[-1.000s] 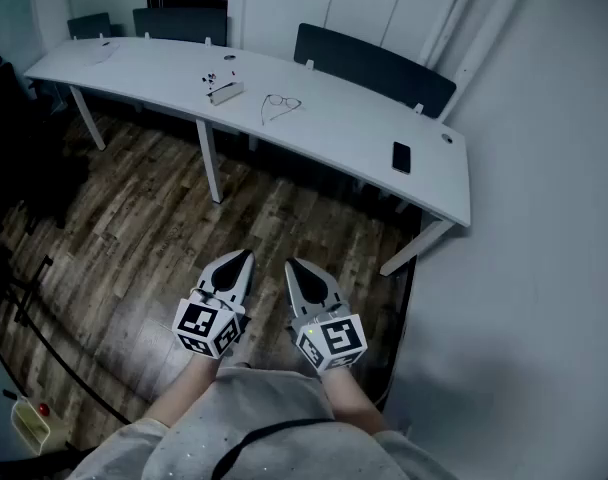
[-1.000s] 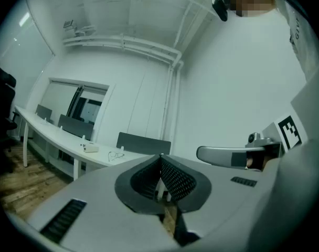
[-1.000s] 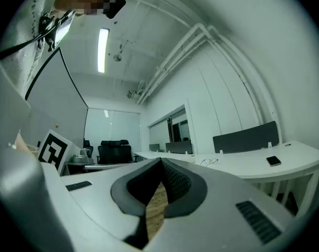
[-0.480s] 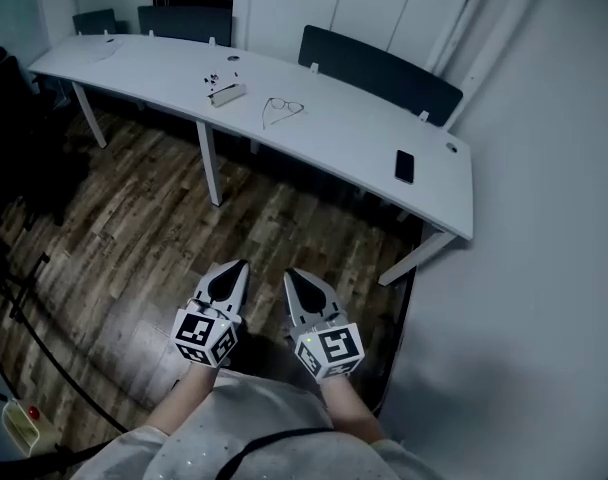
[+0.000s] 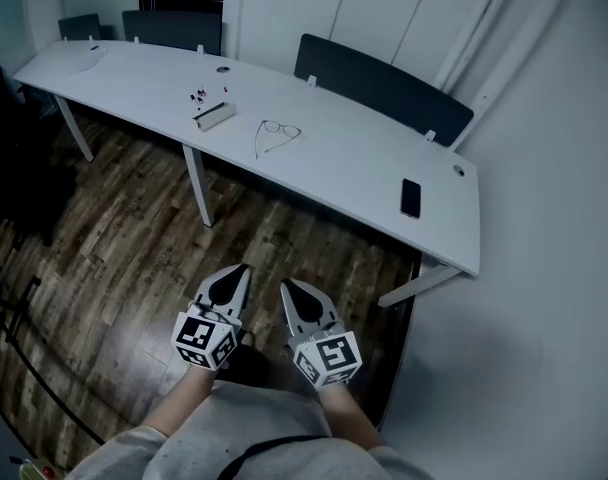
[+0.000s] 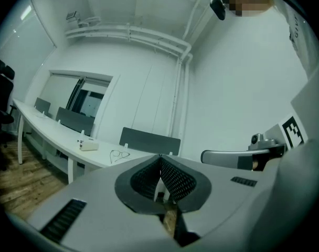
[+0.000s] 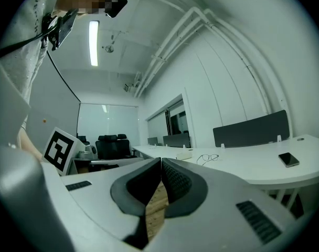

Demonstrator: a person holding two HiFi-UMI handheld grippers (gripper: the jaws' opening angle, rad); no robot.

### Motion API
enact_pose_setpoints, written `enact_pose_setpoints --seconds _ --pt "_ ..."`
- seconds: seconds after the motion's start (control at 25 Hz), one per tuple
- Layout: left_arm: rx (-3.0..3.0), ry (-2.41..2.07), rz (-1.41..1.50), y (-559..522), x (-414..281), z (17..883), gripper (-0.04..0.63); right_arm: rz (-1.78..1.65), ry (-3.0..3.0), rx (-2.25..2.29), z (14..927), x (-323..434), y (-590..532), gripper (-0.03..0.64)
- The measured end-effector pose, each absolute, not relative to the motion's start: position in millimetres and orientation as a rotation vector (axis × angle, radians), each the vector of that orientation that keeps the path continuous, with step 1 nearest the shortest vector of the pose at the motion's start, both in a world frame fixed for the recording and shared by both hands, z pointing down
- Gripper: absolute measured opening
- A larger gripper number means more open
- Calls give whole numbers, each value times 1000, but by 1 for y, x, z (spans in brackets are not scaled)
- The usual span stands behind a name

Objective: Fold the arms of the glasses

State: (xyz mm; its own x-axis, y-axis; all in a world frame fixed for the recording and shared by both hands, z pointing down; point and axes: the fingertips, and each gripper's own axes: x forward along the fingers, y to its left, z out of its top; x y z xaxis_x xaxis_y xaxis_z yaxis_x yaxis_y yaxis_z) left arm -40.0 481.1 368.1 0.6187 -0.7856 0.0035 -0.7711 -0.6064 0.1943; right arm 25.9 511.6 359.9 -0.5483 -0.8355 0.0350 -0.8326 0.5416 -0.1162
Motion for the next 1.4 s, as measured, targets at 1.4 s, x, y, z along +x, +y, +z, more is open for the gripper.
enact_pose_setpoints --seconds 1.4 --pt "2615 -1204 -29 149 -83 427 17 -309 2852 -1609 428 14 179 20"
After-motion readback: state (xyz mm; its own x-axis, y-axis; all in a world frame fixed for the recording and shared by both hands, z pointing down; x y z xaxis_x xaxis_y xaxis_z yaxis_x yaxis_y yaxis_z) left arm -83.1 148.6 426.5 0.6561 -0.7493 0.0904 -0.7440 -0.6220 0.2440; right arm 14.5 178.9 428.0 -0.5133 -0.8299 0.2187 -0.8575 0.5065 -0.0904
